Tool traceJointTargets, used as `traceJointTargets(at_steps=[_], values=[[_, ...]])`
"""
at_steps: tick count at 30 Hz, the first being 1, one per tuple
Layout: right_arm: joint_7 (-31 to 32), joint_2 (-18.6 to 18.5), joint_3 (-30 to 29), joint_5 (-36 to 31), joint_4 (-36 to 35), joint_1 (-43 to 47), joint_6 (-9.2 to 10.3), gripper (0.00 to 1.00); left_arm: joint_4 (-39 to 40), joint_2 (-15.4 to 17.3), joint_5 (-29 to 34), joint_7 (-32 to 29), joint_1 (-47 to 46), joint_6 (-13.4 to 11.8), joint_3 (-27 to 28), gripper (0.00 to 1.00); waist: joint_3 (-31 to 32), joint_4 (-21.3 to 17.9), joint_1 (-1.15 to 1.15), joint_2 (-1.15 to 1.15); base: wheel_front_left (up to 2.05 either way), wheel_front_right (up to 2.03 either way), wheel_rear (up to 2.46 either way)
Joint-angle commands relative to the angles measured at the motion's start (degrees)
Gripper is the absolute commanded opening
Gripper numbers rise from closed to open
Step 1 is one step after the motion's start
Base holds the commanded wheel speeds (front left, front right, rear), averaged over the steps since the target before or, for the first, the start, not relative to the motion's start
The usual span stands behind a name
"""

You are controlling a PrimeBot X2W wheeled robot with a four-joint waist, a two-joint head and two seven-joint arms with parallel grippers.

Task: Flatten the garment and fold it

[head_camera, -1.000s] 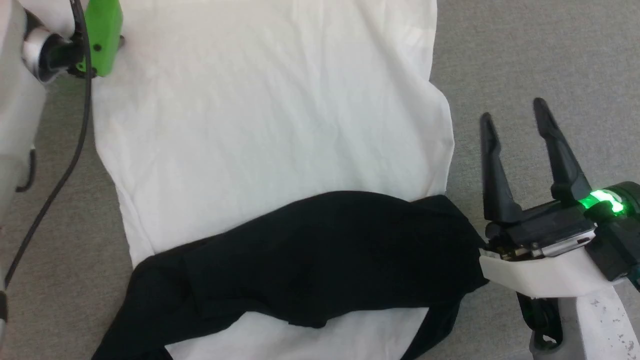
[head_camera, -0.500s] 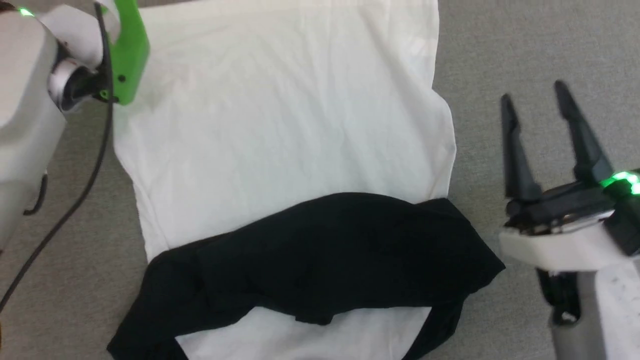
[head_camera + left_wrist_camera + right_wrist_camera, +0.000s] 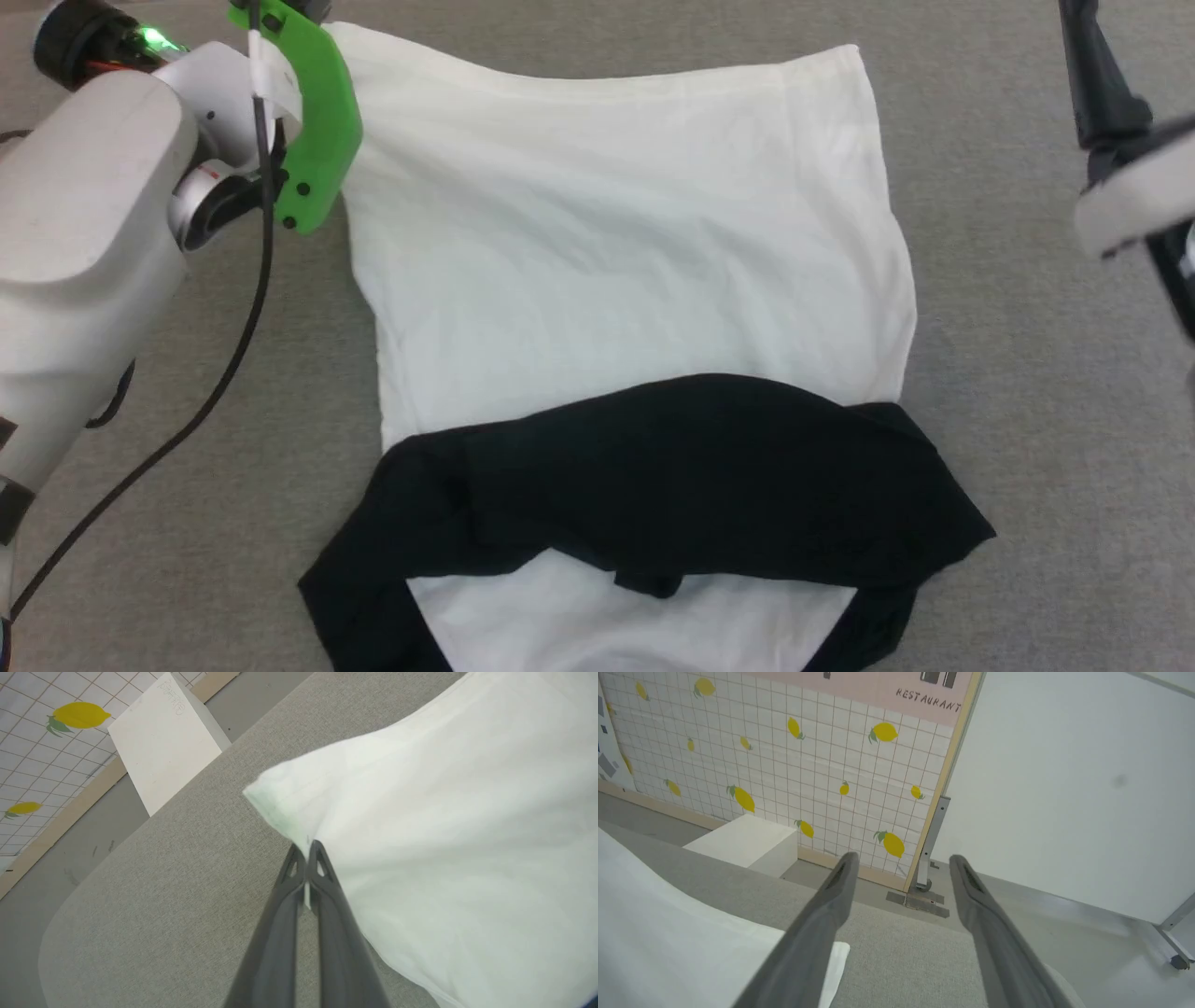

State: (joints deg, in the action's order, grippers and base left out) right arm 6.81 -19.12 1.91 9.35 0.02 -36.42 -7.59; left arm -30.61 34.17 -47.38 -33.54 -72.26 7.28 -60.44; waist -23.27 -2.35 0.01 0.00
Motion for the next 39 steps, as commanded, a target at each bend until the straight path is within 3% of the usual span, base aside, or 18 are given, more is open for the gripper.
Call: traceJointTargets(at_steps=[1, 9, 12, 15, 20, 26, 32, 33, 36, 39], values=[[4.8, -1.8, 1.5, 2.4, 2.5, -3.4, 0.10, 1.00, 0.3, -0.2, -0.4, 0.9, 0.5, 0.2, -0.7, 0.00, 0.6, 2.1, -0.01, 0.00, 0.00, 0.00, 0.00], [33.8, -12.0, 17.3, 14.6, 15.0, -18.9, 0.10, 1.00, 0.9, -1.9, -1.2, 4.2, -2.6, 0.2, -4.3, 0.00, -2.9, 5.0, -0.01, 0.00, 0.00, 0.00, 0.00], [44.1, -14.1, 24.8, 20.3, 17.5, -25.2, 0.10, 1.00, 1.2, -2.7, -1.4, 5.9, -5.0, 0.2, -6.2, 0.00, -5.3, 6.6, -0.01, 0.00, 0.00, 0.00, 0.00], [49.2, -14.3, 27.7, 22.8, 19.5, -28.7, 0.10, 1.00, 1.4, -3.3, -1.8, 7.0, -6.6, 0.2, -7.6, 0.00, -7.1, 7.7, -0.01, 0.00, 0.00, 0.00, 0.00], [51.3, -13.0, 29.2, 23.1, 24.9, -32.2, 0.10, 1.00, 1.0, -4.2, -2.6, 8.5, -9.6, 0.2, -9.5, 0.00, -10.2, 9.7, -0.01, 0.00, 0.00, 0.00, 0.00], [47.2, -10.1, 27.7, 22.8, 31.4, -32.3, 0.10, 1.00, 0.2, -5.3, -3.5, 10.2, -11.8, 0.2, -11.2, 0.00, -12.8, 11.1, -0.01, 0.00, 0.00, 0.00, 0.00], [45.0, -10.1, 29.7, 23.6, 35.3, -30.0, 0.10, 1.00, -1.4, -5.5, -4.4, 11.3, -12.0, 0.2, -12.2, 0.00, -13.0, 10.6, -0.01, 0.00, 0.00, 0.00, 0.00], [44.5, -10.2, 29.9, 24.0, 35.5, -30.0, 0.10, 0.00, -1.7, -5.4, -4.6, 11.3, -11.9, 0.2, -12.4, 0.00, -12.9, 10.3, -0.01, 0.00, 0.00, 0.00, 0.00], [41.1, -10.5, 29.4, 24.2, 36.2, -30.9, 0.10, 0.00, -2.8, -5.1, -5.0, 11.7, -11.2, 0.2, -12.6, 0.00, -12.0, 9.6, -0.01, 0.00, 0.00, 0.00, 0.00], [33.7, -10.2, 27.9, 23.3, 37.1, -32.7, 0.10, 0.00, -4.3, -5.0, -6.1, 13.8, -10.1, 0.2, -12.7, 0.00, -10.3, 8.7, -0.01, 0.00, 0.00, 0.00, 0.00]])
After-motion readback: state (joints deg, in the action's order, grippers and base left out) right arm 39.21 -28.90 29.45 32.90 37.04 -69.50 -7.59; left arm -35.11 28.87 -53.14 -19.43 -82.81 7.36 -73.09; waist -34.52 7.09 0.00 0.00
